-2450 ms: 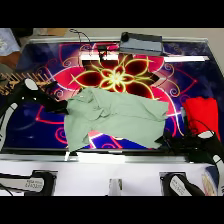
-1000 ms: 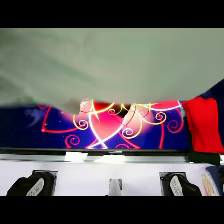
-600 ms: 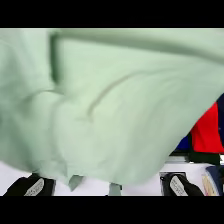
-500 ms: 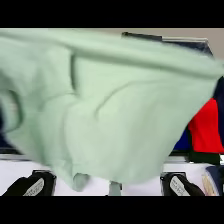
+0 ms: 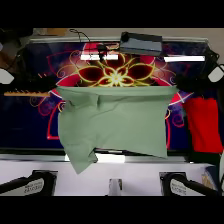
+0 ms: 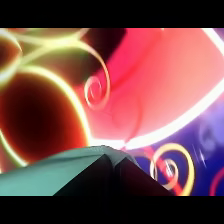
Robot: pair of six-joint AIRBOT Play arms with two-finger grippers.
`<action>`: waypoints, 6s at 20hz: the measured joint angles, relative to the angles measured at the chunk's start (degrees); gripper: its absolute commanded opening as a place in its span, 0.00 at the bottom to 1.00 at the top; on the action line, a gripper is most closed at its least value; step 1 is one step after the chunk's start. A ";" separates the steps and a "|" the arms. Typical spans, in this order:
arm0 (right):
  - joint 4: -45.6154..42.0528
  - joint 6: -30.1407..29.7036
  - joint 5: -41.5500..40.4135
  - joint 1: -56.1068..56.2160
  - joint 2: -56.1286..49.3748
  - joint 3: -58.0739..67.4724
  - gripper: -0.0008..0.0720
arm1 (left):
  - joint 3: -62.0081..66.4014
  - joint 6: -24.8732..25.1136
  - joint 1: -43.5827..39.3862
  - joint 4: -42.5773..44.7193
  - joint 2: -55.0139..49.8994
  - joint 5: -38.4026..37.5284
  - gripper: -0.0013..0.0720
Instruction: Fold the shirts.
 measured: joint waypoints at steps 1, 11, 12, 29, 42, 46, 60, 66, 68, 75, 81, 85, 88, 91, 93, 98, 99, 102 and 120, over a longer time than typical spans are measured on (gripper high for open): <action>-0.28 1.70 -5.57 0.35 -0.74 -0.26 0.05 | 0.11 0.02 -0.13 -1.27 -1.81 2.71 0.06; -0.85 10.12 -21.05 1.03 -12.15 -0.85 0.05 | 0.46 0.13 -2.16 -9.25 -14.10 26.97 0.06; -0.79 10.27 -20.31 1.03 -12.94 -0.87 0.05 | 0.48 0.13 -2.29 -9.49 -15.17 27.61 0.06; -5.20 -7.28 11.10 1.01 -13.11 -2.01 0.05 | -4.09 7.43 2.01 -7.41 -14.56 -10.47 0.11; -2.60 -10.82 31.06 -8.02 -8.15 -1.49 0.66 | -10.27 5.73 10.19 -6.97 -5.22 -27.17 0.80; -0.79 -11.47 32.85 -10.49 -2.82 -8.09 0.66 | -27.63 6.99 10.73 -7.58 3.58 -25.29 0.73; 0.04 -11.82 32.74 -11.41 1.60 -17.35 0.78 | -45.51 6.27 1.64 -14.67 9.07 -13.05 0.73; -2.27 -11.85 30.77 -11.41 1.60 -24.24 0.78 | -45.83 4.28 -1.38 -14.99 8.96 -8.83 0.52; -2.49 -11.85 29.68 -11.41 1.60 -25.75 0.77 | -45.86 4.07 -2.49 -14.93 8.96 -7.98 0.27; -2.56 -11.80 24.96 -11.41 1.27 -27.50 0.77 | -45.92 4.26 -4.24 -14.58 8.96 -7.28 0.06; -0.17 -12.70 23.41 -11.41 -1.97 -27.67 0.77 | -45.92 4.48 -4.39 -14.80 8.98 -7.56 0.06; 2.21 -13.44 22.67 -11.41 -4.24 -27.85 0.75 | -45.92 4.48 -4.42 -14.82 8.98 -7.61 0.06; 4.02 -13.88 23.06 -11.50 -5.16 -28.63 0.56 | -45.90 4.50 -4.44 -14.84 8.98 -7.63 0.06; 8.13 -14.60 21.53 -11.45 -5.75 -30.05 0.05 | -45.90 4.50 -4.50 -14.86 8.98 -7.67 0.06; 9.53 -15.19 20.06 -11.41 -5.70 -30.45 0.05 | -45.66 4.68 -4.37 -14.84 9.18 -7.80 0.06; 9.18 -16.61 18.93 -11.17 -2.62 -25.46 0.04 | -38.05 6.69 -1.51 -13.99 10.73 -9.64 0.06; 9.99 -16.61 18.67 -10.43 -1.95 -23.26 0.04 | -34.99 6.67 -0.68 -13.40 10.75 -9.75 0.06; 9.75 -14.99 16.22 -6.60 -1.03 -15.80 0.04 | -25.20 5.29 0.61 -11.08 8.57 -9.40 0.06; 3.56 -4.74 8.28 0.50 -22.69 6.05 0.70 | 14.67 -2.14 -0.20 -9.29 -26.47 -17.44 0.64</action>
